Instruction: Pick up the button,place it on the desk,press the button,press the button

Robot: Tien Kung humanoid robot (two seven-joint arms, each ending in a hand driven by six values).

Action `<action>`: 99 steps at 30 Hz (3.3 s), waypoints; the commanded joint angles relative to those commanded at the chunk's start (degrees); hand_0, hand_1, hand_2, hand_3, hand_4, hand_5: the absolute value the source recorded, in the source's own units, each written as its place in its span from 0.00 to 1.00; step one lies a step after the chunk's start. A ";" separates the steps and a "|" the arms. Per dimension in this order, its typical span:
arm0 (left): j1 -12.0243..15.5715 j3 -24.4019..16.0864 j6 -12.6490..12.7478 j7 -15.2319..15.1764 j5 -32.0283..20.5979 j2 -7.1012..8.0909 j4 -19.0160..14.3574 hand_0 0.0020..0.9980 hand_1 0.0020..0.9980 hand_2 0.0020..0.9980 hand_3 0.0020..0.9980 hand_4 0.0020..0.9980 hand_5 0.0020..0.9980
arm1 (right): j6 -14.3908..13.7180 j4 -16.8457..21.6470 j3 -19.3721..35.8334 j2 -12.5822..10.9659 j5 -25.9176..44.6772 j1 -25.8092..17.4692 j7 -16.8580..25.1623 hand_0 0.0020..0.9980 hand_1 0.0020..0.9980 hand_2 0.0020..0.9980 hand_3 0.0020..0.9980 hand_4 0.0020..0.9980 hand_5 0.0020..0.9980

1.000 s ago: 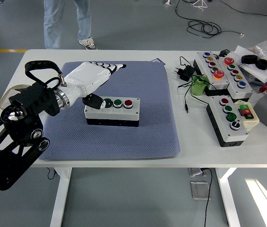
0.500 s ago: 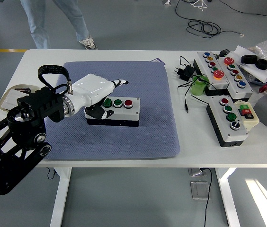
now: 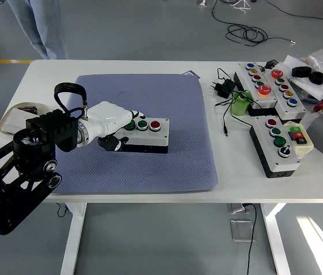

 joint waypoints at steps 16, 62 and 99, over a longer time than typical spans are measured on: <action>-1.92 2.16 -0.30 0.13 0.00 -0.63 3.23 0.14 0.05 0.08 0.91 0.56 0.00 | 0.06 0.00 -0.19 -0.05 0.34 0.45 0.19 0.79 0.80 0.82 0.75 0.41 0.48; -5.19 5.58 0.06 0.81 0.00 -3.08 5.36 0.15 0.07 0.10 0.90 0.56 0.00 | -0.03 0.00 -0.36 -0.07 0.09 0.27 -0.03 0.79 0.80 0.82 0.75 0.41 0.48; -7.24 5.98 2.31 0.69 0.00 -1.82 4.35 0.15 0.08 0.10 0.89 0.56 0.00 | 0.05 0.00 -0.32 -0.12 0.22 0.49 0.07 0.79 0.80 0.82 0.75 0.41 0.48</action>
